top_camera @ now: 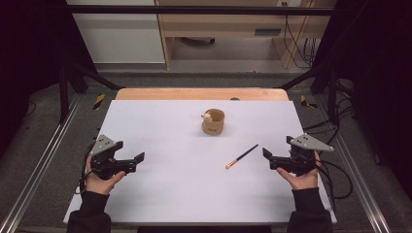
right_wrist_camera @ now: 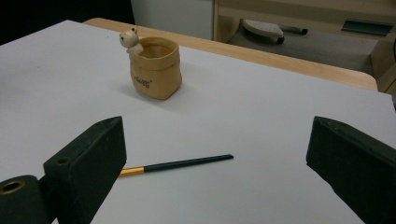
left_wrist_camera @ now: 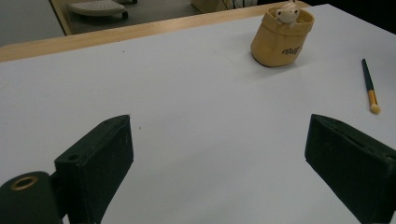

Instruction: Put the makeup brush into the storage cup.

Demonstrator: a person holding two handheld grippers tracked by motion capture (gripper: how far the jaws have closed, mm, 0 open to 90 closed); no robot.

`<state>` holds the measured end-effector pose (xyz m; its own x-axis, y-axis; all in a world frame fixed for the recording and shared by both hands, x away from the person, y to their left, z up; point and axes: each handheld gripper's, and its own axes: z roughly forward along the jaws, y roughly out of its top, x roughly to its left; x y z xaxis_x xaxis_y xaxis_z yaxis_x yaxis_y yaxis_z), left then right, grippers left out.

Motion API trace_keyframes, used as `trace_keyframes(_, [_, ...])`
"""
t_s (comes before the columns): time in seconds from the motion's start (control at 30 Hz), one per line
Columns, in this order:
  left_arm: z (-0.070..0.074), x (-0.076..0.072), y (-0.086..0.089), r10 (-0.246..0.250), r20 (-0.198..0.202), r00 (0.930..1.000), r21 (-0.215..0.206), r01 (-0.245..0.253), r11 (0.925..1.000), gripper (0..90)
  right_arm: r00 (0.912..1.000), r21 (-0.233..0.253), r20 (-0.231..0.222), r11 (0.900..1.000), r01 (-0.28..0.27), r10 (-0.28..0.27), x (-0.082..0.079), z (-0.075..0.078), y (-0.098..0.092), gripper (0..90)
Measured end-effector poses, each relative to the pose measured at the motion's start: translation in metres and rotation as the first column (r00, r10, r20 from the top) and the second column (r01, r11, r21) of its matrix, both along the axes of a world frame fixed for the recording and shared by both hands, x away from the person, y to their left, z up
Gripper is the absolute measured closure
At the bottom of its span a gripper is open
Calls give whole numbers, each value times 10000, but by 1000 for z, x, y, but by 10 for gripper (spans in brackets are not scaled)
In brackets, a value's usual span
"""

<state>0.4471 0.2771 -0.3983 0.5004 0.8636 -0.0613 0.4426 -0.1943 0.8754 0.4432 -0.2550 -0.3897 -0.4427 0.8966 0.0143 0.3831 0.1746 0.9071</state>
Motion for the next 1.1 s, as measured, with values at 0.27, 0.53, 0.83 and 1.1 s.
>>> trace_keyframes(0.27, [0, -1, 0, -10, -22, 10000, 32, 10, 10000, 72, 10000, -53, -3, 10000, 17, -17, -1, 0, 0, 55])
trace_keyframes(0.53, [-3, 0, -7, -144, -83, 9999, 202, 145, 9997, 74, 10000, -115, -52, 9999, 33, -33, -1, 1, 0, 57])
trace_keyframes(0.83, [-6, 1, -17, -332, -183, 9993, 500, 341, 9982, 76, 9993, -438, -278, 9986, -279, 267, 1, 1, 9, 78])
trace_keyframes(1.1, [-8, 2, -17, -276, -187, 9994, 551, 286, 9981, 79, 9959, -664, -664, 9956, -655, 611, 7, -6, 18, 99])
